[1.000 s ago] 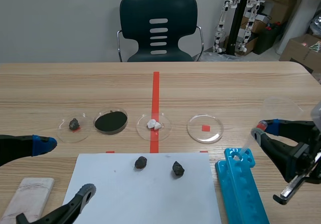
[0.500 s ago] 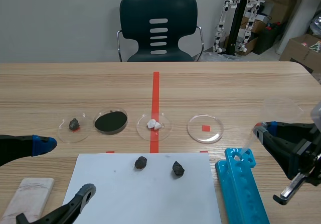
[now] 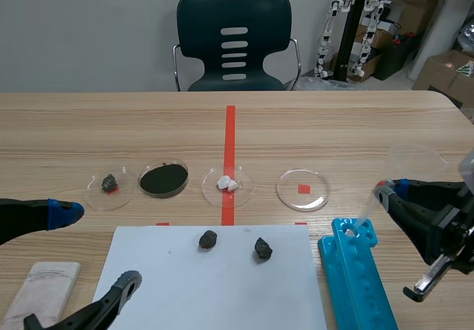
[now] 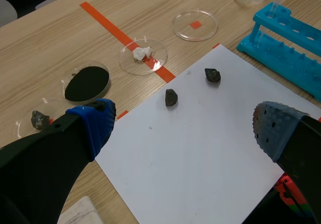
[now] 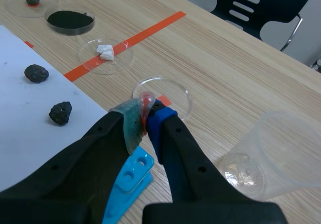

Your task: Pick up the dropper by the top with the right hand

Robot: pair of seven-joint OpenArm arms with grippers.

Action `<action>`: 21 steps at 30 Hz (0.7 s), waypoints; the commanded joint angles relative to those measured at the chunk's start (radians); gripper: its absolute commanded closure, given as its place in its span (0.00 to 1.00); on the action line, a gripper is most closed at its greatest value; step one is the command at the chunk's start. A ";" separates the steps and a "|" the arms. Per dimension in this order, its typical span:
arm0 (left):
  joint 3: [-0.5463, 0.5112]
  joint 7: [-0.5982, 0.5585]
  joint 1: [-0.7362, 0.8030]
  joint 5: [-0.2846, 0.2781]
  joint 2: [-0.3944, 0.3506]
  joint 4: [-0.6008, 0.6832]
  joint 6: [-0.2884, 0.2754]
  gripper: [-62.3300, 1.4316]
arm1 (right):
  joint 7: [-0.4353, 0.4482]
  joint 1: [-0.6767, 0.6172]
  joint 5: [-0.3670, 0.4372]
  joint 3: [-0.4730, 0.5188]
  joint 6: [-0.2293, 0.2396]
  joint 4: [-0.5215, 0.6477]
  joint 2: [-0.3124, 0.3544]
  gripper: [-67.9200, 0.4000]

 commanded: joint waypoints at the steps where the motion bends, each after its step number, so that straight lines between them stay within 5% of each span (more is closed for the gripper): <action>1: -0.003 -0.014 0.000 -0.010 0.005 0.010 0.006 0.08 | 0.015 0.010 0.012 0.001 -0.004 0.009 0.010 0.99; 21: -0.003 -0.014 0.000 -0.010 0.005 0.010 0.006 0.08 | 0.230 -0.077 0.012 0.010 -0.004 0.017 0.011 0.99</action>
